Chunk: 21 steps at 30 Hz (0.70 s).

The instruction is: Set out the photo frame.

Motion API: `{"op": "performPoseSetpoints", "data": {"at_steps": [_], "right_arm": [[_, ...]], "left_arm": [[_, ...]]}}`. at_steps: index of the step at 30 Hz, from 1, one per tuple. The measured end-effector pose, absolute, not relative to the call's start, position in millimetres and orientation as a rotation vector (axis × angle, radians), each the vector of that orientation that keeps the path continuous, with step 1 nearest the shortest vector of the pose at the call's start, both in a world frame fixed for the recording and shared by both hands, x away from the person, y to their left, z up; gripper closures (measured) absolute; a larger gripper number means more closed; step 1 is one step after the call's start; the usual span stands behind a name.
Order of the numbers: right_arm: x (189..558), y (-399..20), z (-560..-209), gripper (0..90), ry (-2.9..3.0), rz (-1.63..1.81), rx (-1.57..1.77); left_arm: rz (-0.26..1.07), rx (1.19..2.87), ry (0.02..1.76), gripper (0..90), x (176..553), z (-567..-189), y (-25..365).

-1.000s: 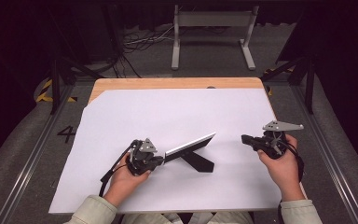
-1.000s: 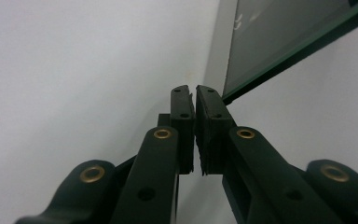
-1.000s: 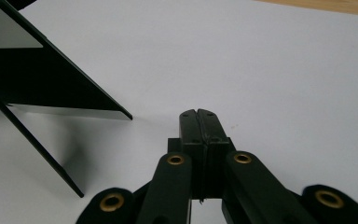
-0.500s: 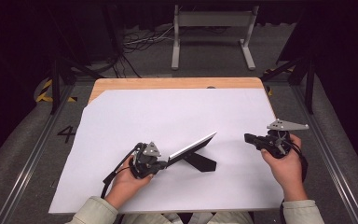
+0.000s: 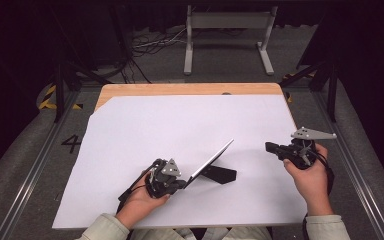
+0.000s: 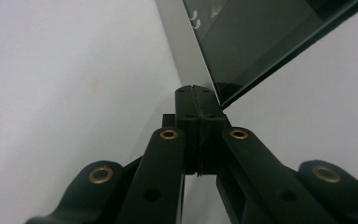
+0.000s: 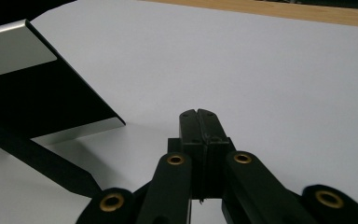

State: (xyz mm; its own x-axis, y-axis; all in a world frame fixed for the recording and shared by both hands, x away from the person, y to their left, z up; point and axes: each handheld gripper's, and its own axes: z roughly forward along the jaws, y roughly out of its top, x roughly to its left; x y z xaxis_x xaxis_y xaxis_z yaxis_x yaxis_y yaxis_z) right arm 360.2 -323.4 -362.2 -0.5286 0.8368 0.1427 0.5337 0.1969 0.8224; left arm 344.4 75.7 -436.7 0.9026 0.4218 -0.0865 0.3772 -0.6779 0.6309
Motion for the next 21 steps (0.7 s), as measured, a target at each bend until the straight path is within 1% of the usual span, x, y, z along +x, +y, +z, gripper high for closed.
{"op": "performPoseSetpoints", "data": {"at_steps": [21], "right_arm": [[357.5, -329.0, -359.5, 90.0, 2.116, 1.268, 1.289]], "left_arm": [[0.022, 2.429, 0.432, 90.0, 326.4, -437.3, 45.3]]}}
